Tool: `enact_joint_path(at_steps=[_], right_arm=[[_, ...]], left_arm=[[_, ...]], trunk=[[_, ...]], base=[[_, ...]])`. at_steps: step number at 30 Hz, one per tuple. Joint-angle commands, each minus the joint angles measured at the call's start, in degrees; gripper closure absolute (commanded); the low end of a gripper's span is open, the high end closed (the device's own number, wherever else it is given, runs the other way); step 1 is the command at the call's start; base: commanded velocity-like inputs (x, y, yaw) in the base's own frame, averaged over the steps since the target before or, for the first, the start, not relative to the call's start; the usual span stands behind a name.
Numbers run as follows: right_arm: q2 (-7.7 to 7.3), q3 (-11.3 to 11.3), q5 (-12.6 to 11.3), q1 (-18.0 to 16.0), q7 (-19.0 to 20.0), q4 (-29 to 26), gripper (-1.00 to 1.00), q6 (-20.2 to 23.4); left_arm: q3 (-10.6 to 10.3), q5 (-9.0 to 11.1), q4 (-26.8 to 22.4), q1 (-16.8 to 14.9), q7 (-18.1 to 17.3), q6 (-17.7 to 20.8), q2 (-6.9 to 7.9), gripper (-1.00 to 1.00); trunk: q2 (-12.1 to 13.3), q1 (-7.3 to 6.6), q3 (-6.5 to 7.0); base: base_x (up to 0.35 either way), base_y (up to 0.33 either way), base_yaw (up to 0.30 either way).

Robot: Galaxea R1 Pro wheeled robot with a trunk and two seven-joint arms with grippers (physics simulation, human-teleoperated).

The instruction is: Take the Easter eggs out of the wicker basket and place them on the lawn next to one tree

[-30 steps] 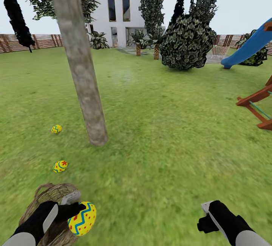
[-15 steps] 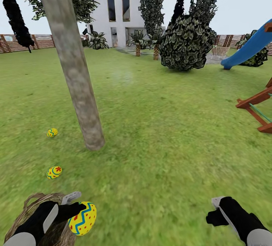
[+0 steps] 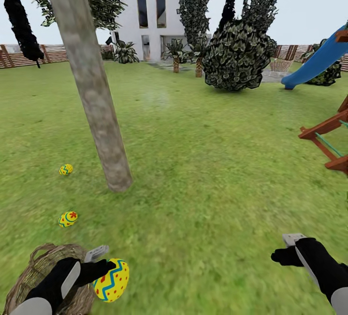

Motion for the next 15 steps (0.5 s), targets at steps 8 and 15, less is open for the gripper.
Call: enact_joint_path(at_steps=[8, 15], right_arm=[[3.71, 3.2, 0.9, 0.0, 0.0, 0.9, -1.0, -0.1], [3.8, 4.1, 0.9, 0.0, 0.0, 1.5, -1.0, -0.2]], left_arm=[[0.2, 0.0, 0.0, 0.0, -0.1, 0.4, -0.04, 1.0], [0.2, 0.0, 0.0, 0.0, -0.1, 0.4, -0.13, 1.0]], trunk=[[3.2, -1.77, 1.07], [6.0, -3.31, 2.01]], base=[[-0.144, -0.291, 0.158], [-0.136, -0.291, 0.268]])
